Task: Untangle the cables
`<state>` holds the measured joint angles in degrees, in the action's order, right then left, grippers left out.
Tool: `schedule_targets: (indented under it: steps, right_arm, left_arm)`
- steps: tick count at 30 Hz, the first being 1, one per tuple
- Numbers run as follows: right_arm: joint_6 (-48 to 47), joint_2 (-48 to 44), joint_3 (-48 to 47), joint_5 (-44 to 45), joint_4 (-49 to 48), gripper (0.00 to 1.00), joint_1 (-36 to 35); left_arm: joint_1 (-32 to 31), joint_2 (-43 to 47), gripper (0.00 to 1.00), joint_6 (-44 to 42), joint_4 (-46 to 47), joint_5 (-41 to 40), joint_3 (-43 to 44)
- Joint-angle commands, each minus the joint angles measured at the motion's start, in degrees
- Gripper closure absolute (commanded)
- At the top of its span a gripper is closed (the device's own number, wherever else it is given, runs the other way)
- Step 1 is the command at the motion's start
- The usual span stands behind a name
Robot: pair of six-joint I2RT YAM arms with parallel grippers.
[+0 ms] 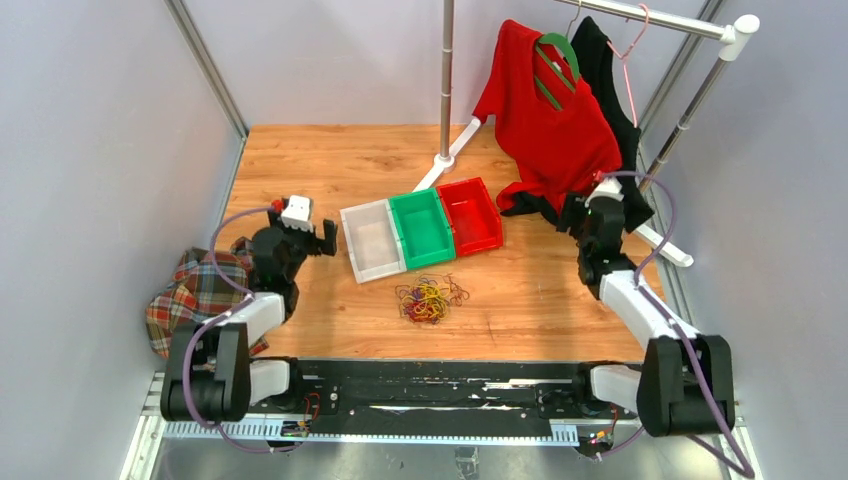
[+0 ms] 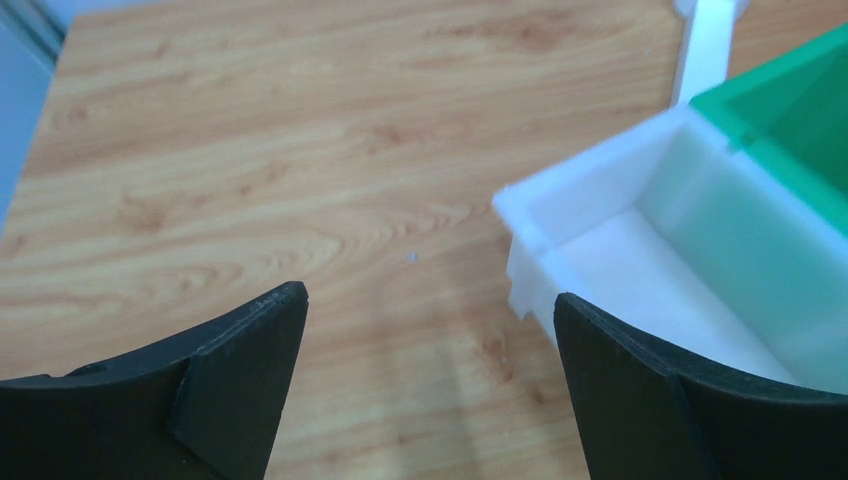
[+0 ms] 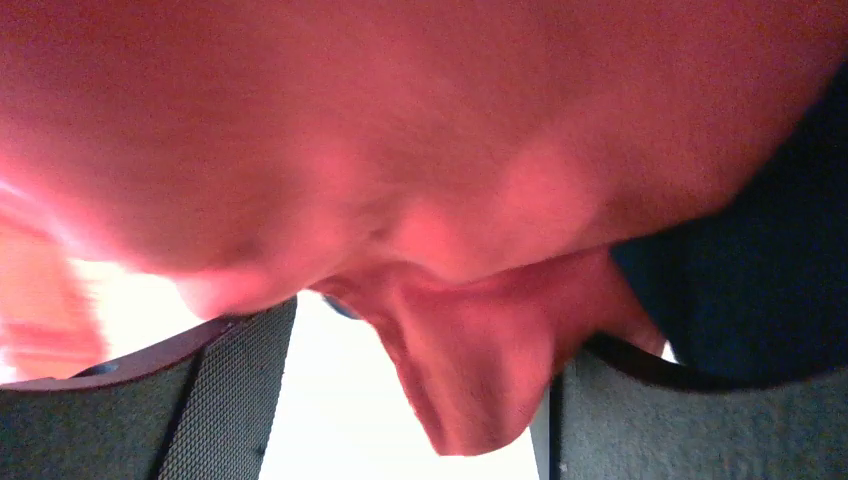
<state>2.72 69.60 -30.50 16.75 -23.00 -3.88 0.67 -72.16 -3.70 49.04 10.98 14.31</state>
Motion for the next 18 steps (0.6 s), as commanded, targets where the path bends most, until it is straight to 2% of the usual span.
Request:
schedule_targets:
  steps: [1, 3, 4, 6, 7, 8, 11, 14, 18]
  right_arm:
    - [10.3, -4.1, -6.9, -9.2, 21.0, 0.23, 0.0]
    - [23.1, -4.5, -7.3, -6.2, 24.3, 0.23, 1.3]
    - [27.8, -4.7, -8.1, -9.9, 28.2, 0.22, 3.3]
    - [29.3, -4.5, -8.5, -22.7, 28.3, 0.22, 5.9]
    - [29.1, -4.6, -9.1, -26.4, 29.1, 0.21, 5.3]
    - [28.7, -4.9, -9.6, -26.8, 30.1, 0.22, 2.9]
    - [25.5, -8.3, -9.4, -17.6, 32.6, 0.21, -10.5]
    - [27.1, -11.3, -6.5, -14.3, 31.9, 0.21, -20.9]
    - [34.0, -14.6, -0.9, -11.1, 29.5, 0.21, -32.0]
  left_arm:
    - [0.3, 7.6, 0.02, -5.0, -28.6, 8.3, 12.7]
    - [0.3, 10.1, 0.02, -8.4, -40.8, 14.4, 18.6]
    - [0.3, 11.1, 0.02, -9.5, -46.1, 17.5, 20.3]
    - [0.1, 12.8, 0.02, -13.1, -59.0, 24.7, 25.5]
    - [-0.2, 13.0, 0.02, -14.3, -64.0, 27.4, 27.6]
    - [-0.9, 12.7, 0.02, -15.0, -68.5, 28.8, 29.6]
    - [-4.4, 11.9, 0.02, -17.5, -78.4, 29.8, 33.0]
    - [-8.7, 12.1, 0.02, -17.2, -81.0, 29.5, 32.4]
    - [-16.3, 11.1, 0.02, -15.4, -81.6, 27.4, 31.8]
